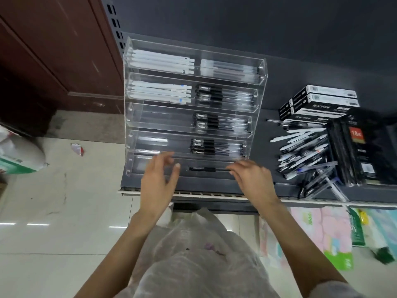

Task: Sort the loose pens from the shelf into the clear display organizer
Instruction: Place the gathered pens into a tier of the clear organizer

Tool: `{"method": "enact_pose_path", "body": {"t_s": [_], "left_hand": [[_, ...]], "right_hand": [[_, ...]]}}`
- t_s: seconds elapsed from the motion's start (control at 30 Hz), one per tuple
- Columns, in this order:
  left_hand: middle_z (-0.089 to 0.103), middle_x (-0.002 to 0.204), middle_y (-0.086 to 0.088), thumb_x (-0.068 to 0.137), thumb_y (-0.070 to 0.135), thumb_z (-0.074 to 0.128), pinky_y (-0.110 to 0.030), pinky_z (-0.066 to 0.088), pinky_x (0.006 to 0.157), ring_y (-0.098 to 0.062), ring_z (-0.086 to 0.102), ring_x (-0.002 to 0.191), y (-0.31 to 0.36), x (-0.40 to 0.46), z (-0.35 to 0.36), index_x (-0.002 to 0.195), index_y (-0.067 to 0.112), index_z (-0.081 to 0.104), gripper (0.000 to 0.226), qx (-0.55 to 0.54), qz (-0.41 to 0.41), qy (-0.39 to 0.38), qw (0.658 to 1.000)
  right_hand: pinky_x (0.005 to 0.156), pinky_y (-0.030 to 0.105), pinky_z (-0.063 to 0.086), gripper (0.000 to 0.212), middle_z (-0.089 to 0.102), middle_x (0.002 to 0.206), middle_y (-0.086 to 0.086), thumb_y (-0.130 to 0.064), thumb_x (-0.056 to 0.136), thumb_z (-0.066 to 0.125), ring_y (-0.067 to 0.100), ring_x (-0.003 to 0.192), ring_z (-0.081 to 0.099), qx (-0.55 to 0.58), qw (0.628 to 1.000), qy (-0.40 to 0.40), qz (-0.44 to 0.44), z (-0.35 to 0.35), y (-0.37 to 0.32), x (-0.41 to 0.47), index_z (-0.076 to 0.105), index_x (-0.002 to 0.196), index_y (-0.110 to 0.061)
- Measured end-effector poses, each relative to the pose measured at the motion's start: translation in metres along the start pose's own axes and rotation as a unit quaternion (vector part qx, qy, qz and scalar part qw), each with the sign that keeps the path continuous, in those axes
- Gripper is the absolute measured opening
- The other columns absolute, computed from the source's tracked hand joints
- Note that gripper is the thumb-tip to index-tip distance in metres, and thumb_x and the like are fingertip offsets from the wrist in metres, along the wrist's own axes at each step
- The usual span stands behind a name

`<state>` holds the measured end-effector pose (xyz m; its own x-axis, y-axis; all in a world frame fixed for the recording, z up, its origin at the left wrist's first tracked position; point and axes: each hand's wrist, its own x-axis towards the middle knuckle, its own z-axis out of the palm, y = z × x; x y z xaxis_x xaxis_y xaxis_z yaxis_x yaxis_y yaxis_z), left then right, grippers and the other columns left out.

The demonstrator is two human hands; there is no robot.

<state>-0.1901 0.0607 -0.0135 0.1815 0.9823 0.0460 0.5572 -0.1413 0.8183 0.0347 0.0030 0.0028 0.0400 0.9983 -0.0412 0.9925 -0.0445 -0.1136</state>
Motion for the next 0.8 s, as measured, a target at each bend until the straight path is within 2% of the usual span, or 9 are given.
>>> {"method": "enact_pose_path", "body": {"t_s": [0.07,0.13,0.17,0.23,0.3,0.4,0.6,0.7,0.8], "left_hand": [[0.062,0.108,-0.006,0.09,0.019,0.061,-0.033,0.051,0.073,-0.023,0.058,0.098,-0.007,0.002,0.009,0.12,0.012,0.058,0.031,0.141,0.077,-0.075,0.984],[0.062,0.112,-0.008,0.091,0.022,0.059,-0.039,0.048,0.087,-0.028,0.055,0.106,-0.009,0.004,0.018,0.123,0.012,0.057,0.034,0.199,0.079,-0.138,0.967],[0.062,0.115,-0.007,0.092,0.025,0.056,-0.038,0.044,0.095,-0.028,0.053,0.112,-0.01,0.004,0.023,0.126,0.014,0.055,0.036,0.216,0.072,-0.165,0.96],[0.06,0.124,-0.003,0.095,0.03,0.049,-0.035,0.037,0.104,-0.024,0.05,0.118,-0.013,0.005,0.031,0.132,0.02,0.052,0.039,0.24,0.068,-0.203,0.947],[0.058,0.13,0.001,0.096,0.031,0.046,-0.034,0.034,0.107,-0.022,0.049,0.121,-0.015,0.005,0.036,0.134,0.024,0.051,0.039,0.249,0.069,-0.222,0.94],[0.055,0.132,0.003,0.097,0.032,0.043,-0.035,0.033,0.107,-0.02,0.045,0.124,-0.017,0.005,0.039,0.134,0.026,0.053,0.038,0.272,0.078,-0.23,0.931],[0.053,0.133,-0.002,0.098,0.03,0.044,-0.033,0.033,0.106,-0.022,0.047,0.122,-0.018,0.008,0.035,0.139,0.023,0.046,0.042,0.245,0.071,-0.264,0.93],[0.057,0.13,-0.008,0.098,0.027,0.046,-0.031,0.037,0.103,-0.025,0.055,0.115,-0.012,0.01,0.029,0.14,0.019,0.045,0.043,0.198,0.067,-0.281,0.937],[0.059,0.128,-0.01,0.097,0.03,0.046,-0.034,0.038,0.105,-0.028,0.053,0.117,-0.012,0.012,0.024,0.143,0.018,0.04,0.048,0.228,0.068,-0.314,0.919]], "right_hand": [[0.037,0.02,0.044,0.034,0.061,0.057,-0.006,-0.009,0.046,0.091,0.016,0.048,0.061,-0.08,0.995,-0.055,-0.006,0.005,-0.001,0.009,0.07,0.067,-0.025],[0.038,0.019,0.039,0.034,0.057,0.052,-0.004,-0.002,0.043,0.088,0.016,0.041,0.057,-0.12,0.988,-0.093,-0.026,0.002,-0.009,0.018,0.067,0.063,-0.021],[0.043,0.021,0.041,0.029,0.061,0.059,-0.001,0.002,0.053,0.081,0.018,0.049,0.061,-0.127,0.984,-0.119,-0.045,0.0,-0.013,0.021,0.067,0.07,-0.017],[0.06,0.027,0.042,0.026,0.067,0.086,0.004,0.006,0.076,0.058,0.023,0.079,0.066,-0.144,0.973,-0.172,-0.049,0.003,-0.014,0.025,0.066,0.092,-0.013],[0.066,0.03,0.044,0.031,0.067,0.096,0.005,0.007,0.081,0.05,0.025,0.09,0.064,-0.146,0.966,-0.209,-0.033,0.009,-0.01,0.028,0.066,0.1,-0.012],[0.073,0.032,0.053,0.031,0.068,0.098,0.006,0.007,0.083,0.052,0.025,0.091,0.065,-0.104,0.971,-0.217,-0.012,0.02,-0.005,0.028,0.069,0.102,-0.012],[0.072,0.036,0.048,0.038,0.063,0.103,0.012,0.012,0.083,0.044,0.031,0.096,0.061,-0.043,0.978,-0.201,0.029,0.022,-0.012,0.014,0.063,0.11,-0.008],[0.082,0.037,0.049,0.031,0.062,0.115,0.011,0.0,0.09,0.046,0.03,0.105,0.059,0.001,0.982,-0.181,0.063,0.023,-0.015,0.004,0.061,0.115,-0.009],[0.095,0.037,0.045,0.033,0.056,0.129,0.006,-0.013,0.095,0.048,0.023,0.122,0.049,0.102,0.982,-0.118,0.103,0.019,-0.02,-0.012,0.057,0.127,-0.016]]}}
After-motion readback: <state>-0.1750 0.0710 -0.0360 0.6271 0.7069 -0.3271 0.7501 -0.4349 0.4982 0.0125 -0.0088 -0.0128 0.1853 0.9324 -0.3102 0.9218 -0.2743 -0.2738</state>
